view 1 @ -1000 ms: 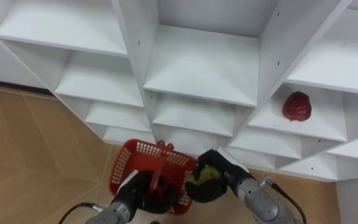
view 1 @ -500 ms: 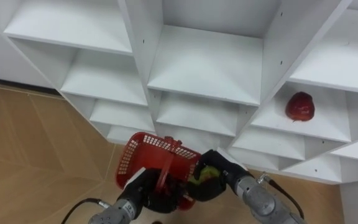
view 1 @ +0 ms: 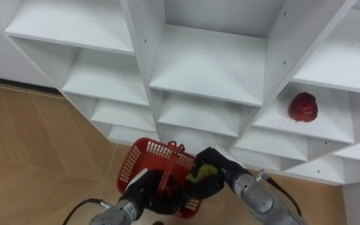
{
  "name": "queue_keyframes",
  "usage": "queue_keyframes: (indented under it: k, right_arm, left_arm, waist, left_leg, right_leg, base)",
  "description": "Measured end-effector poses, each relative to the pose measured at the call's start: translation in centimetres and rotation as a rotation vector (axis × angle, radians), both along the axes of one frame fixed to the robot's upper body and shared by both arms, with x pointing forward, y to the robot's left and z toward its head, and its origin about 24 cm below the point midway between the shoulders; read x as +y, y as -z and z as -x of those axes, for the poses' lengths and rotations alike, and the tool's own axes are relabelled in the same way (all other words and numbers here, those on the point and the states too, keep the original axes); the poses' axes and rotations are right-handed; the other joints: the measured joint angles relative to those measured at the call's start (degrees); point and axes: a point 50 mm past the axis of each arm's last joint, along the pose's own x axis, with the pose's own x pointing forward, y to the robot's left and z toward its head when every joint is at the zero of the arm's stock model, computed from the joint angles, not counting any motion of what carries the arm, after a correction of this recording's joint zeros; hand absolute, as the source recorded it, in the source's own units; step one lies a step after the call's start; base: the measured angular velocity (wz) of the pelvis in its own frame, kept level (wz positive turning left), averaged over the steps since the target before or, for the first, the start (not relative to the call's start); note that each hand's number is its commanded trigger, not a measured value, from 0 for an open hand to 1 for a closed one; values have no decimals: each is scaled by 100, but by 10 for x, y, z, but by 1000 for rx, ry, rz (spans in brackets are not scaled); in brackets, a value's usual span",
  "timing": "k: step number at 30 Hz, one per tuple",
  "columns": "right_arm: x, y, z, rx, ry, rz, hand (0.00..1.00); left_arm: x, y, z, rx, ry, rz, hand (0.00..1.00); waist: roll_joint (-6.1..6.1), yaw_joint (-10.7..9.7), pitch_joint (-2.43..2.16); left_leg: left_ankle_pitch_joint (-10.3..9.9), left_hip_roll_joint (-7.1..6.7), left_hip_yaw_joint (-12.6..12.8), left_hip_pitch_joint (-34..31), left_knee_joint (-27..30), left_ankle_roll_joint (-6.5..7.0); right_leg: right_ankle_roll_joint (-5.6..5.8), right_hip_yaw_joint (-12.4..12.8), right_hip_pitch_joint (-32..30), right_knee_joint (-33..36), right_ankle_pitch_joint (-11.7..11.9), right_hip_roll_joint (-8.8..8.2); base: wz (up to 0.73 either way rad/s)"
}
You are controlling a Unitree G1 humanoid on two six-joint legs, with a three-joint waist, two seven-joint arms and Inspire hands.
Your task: Collect fruits from the closet
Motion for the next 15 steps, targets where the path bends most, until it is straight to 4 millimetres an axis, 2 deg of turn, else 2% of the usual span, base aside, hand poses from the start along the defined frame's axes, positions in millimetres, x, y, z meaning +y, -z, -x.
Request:
queue_keyframes:
  k: [8,9,10,11,12,13,14,15]
  right_arm:
    - [1,-3,-3,-10,13,-15,100]
    - [2,-3,-4,-11,13,-16,84]
    - [2,-3,-4,-12,13,-16,59]
    - [2,-3,-5,-14,12,-16,40]
    - [2,-4,-5,-17,11,-17,25]
    - [2,-4,-6,-18,11,-17,6]
    - [2,-5,-6,-19,11,-16,0]
    - [2,-5,-6,-20,11,-16,0]
  left_arm:
    - [-3,1,0,4,16,-1,100]
    - [-4,1,1,4,21,-2,100]
    - [-4,1,1,5,22,-2,100]
    - [-4,1,1,5,22,-1,100]
    - [-4,1,1,5,22,-1,100]
    - [-4,1,1,5,22,-1,100]
    - [-4,1,1,5,22,-1,100]
    - [-4,1,1,5,22,-1,100]
  waist:
    - [10,-22,7]
    - [10,-26,7]
    - [11,-28,7]
    - [11,-32,8]
    - [11,-34,8]
    - [11,-35,8]
    - [11,-35,8]
    - [11,-35,8]
  left_leg:
    - [0,4,19,-55,7,1]
    - [1,4,24,-55,7,1]
    - [1,4,25,-56,7,1]
    - [1,4,25,-58,7,1]
    - [1,5,25,-58,7,1]
    - [1,6,25,-58,7,1]
    - [1,6,26,-59,7,1]
    - [1,6,25,-60,7,1]
  right_leg:
    - [0,-16,-53,9,0,-8]
    - [0,-16,-53,8,0,-9]
    - [0,-16,-53,8,0,-9]
    - [0,-18,-53,8,0,-9]
    - [0,-20,-53,8,0,-8]
    - [0,-20,-53,8,0,-8]
    - [0,-21,-53,8,0,-7]
    - [0,-22,-52,9,0,-7]
  base:
    - [0]
    - [0]
    - [0]
    - [0]
    - [0]
    - [0]
    - [0]
    - [0]
